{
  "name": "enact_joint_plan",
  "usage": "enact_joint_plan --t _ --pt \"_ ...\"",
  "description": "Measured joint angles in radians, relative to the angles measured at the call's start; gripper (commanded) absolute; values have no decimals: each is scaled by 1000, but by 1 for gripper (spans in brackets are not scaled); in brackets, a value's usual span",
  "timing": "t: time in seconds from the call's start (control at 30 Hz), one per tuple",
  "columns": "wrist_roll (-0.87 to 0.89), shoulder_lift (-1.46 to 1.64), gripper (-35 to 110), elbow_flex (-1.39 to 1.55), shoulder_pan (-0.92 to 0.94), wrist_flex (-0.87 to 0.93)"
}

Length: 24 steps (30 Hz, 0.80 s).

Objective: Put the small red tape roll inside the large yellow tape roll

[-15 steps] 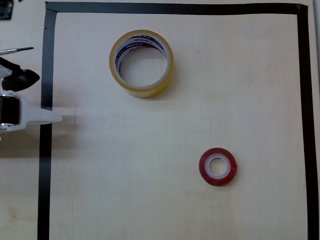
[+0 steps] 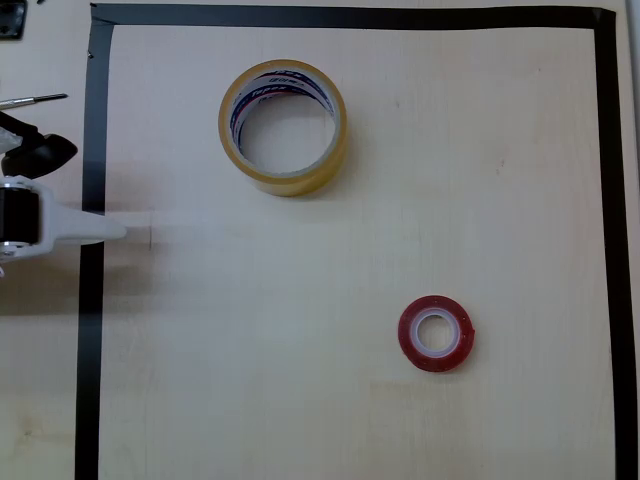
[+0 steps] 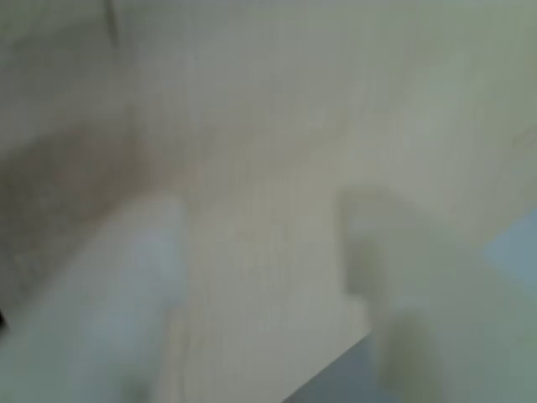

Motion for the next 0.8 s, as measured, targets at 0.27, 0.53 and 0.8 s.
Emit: enact_joint_plan --t 0.27,0.53,0.8 --pt "0 -9 14 -49 9 11" --pt "0 -192 16 -261 46 -34" --pt "0 -643 17 -561 112 -77"
